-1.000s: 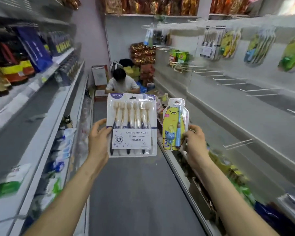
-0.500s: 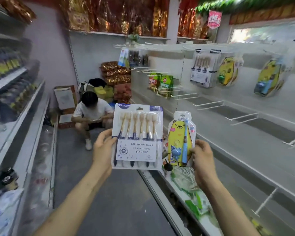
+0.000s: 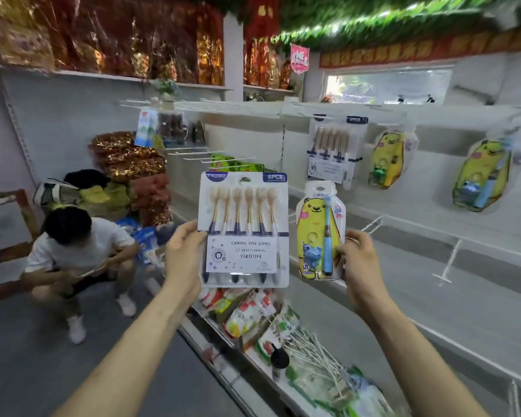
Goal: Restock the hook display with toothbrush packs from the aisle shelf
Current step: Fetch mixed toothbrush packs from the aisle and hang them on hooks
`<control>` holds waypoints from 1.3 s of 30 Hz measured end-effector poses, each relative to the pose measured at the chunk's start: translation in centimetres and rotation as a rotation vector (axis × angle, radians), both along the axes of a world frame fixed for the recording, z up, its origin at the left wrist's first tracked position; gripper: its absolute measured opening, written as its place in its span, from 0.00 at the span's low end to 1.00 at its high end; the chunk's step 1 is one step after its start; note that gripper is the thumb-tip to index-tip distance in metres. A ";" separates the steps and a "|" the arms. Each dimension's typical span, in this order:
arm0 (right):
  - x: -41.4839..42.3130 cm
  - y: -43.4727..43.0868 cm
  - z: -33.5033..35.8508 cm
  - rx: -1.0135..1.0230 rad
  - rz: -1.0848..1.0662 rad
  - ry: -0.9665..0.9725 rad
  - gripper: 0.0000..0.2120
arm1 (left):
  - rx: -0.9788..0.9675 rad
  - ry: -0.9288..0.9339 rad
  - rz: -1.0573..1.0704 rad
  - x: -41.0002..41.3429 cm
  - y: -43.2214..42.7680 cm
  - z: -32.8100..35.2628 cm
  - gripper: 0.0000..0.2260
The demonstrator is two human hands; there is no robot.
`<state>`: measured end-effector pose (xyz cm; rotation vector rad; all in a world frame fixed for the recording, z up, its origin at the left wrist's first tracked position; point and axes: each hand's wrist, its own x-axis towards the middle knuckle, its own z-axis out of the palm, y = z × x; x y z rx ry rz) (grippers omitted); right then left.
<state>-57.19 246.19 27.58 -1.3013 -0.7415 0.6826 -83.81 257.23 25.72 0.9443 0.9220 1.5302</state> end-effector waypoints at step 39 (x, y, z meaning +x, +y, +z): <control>2.9 10.6 4.7 0.090 -0.636 -0.084 0.15 | 0.216 -0.068 -0.651 14.7 26.6 10.3 0.10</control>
